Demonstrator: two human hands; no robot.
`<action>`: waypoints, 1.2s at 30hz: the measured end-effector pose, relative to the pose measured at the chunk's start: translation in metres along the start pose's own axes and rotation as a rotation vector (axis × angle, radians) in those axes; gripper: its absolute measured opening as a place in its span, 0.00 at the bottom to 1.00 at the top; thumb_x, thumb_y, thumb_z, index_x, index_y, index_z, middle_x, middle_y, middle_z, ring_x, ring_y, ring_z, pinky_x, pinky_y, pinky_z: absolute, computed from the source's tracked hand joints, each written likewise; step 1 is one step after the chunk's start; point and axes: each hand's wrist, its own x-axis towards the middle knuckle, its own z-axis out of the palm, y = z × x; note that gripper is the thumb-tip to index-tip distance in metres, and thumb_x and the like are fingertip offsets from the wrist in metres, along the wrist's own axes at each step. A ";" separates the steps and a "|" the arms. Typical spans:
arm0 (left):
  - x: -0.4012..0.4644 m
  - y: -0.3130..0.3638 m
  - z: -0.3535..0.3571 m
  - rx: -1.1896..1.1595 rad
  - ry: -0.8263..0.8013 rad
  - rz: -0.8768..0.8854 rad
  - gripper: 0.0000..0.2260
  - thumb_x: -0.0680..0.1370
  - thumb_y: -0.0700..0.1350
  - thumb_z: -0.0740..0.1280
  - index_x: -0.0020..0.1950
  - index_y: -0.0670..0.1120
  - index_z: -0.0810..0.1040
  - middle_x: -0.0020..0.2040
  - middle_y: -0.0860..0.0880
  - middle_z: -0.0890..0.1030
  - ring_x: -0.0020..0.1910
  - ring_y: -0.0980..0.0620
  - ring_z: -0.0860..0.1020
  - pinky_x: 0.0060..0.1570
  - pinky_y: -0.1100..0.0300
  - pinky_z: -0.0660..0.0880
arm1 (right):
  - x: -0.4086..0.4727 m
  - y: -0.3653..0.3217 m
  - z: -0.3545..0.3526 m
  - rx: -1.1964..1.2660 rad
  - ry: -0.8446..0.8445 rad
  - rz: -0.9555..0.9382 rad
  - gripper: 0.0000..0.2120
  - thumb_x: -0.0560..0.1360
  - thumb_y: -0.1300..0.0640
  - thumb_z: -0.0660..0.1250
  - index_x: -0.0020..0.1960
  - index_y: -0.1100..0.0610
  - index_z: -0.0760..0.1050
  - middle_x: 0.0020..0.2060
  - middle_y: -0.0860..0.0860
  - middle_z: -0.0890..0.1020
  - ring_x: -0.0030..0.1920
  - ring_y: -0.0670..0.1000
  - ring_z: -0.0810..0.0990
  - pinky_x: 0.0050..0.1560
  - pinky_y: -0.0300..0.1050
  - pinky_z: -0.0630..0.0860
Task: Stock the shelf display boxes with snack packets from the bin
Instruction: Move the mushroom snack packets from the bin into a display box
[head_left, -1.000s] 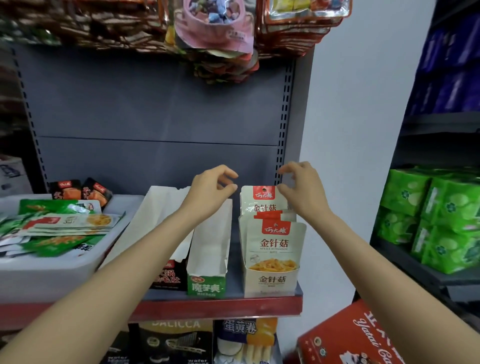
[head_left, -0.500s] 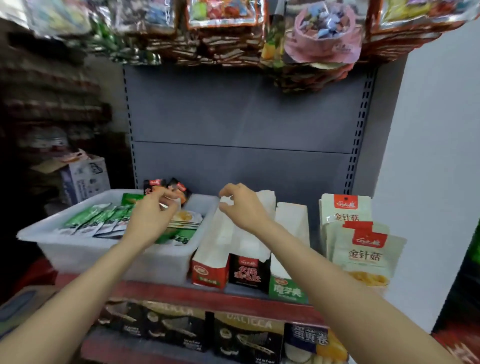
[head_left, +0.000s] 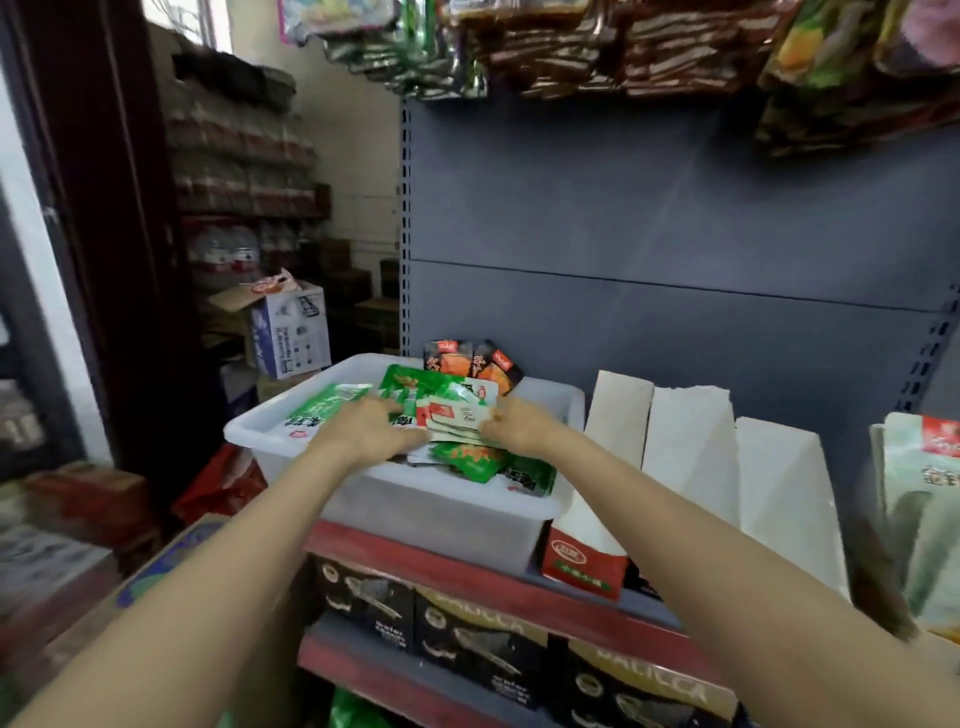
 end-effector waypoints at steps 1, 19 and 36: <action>0.000 0.000 0.000 0.007 0.000 0.006 0.29 0.74 0.60 0.66 0.71 0.50 0.69 0.73 0.46 0.66 0.69 0.44 0.68 0.66 0.51 0.67 | 0.002 -0.003 0.002 -0.053 -0.037 -0.001 0.19 0.81 0.51 0.56 0.61 0.65 0.71 0.59 0.61 0.76 0.57 0.59 0.75 0.51 0.46 0.69; -0.016 0.009 -0.014 -0.803 0.290 -0.051 0.04 0.79 0.40 0.63 0.48 0.43 0.76 0.46 0.42 0.82 0.42 0.45 0.81 0.45 0.53 0.78 | -0.028 -0.024 -0.004 0.237 0.091 -0.259 0.19 0.77 0.61 0.62 0.68 0.57 0.68 0.63 0.49 0.73 0.59 0.52 0.74 0.61 0.46 0.71; -0.079 0.134 -0.023 -0.962 0.052 0.228 0.21 0.74 0.36 0.70 0.60 0.50 0.66 0.46 0.48 0.81 0.42 0.52 0.81 0.34 0.58 0.81 | -0.140 0.045 -0.077 0.889 0.477 0.009 0.02 0.77 0.61 0.64 0.46 0.58 0.74 0.44 0.53 0.81 0.42 0.50 0.81 0.43 0.51 0.81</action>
